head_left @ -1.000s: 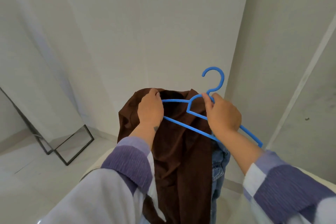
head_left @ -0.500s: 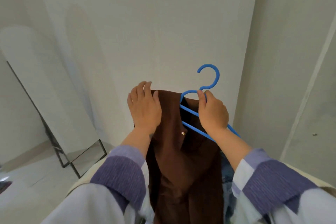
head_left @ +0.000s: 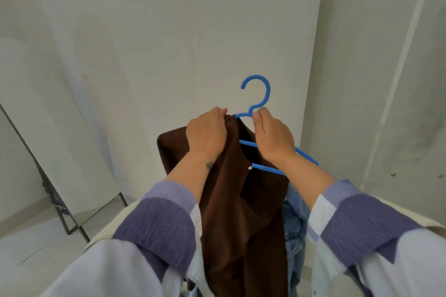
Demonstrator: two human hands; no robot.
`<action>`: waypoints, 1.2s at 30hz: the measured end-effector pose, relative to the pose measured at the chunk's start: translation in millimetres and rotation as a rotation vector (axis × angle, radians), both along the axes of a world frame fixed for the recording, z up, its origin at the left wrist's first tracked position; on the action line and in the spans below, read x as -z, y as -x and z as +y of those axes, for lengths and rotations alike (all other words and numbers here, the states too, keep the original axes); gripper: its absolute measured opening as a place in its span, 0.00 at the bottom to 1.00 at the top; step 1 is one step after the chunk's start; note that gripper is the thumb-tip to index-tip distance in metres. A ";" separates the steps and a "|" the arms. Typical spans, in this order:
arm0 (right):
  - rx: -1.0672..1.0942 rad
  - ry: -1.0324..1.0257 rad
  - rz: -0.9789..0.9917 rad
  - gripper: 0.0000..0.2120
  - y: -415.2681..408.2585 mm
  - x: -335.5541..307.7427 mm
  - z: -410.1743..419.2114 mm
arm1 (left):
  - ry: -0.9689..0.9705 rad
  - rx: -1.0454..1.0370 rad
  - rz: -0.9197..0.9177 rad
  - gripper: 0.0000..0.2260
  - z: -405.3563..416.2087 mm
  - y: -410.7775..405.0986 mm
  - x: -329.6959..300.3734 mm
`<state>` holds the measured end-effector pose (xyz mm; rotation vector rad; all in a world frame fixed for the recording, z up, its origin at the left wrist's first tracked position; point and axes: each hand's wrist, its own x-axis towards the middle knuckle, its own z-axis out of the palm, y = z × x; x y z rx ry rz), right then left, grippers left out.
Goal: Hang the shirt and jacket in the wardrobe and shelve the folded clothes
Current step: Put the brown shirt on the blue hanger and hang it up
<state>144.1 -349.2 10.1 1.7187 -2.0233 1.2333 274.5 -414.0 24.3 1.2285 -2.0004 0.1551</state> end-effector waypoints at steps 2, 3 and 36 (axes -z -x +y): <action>-0.026 0.023 -0.032 0.14 2.9 -9.4 -1.1 | 0.013 0.015 -0.032 0.17 -0.3 -0.9 -6.9; -0.035 0.032 -0.039 0.14 3.8 -12.3 -1.3 | 0.003 0.044 -0.039 0.16 -1.1 -3.8 -7.2; -0.097 -0.054 -1.103 0.17 -31.8 38.5 16.0 | -0.005 -0.079 0.084 0.17 6.9 -41.7 -10.5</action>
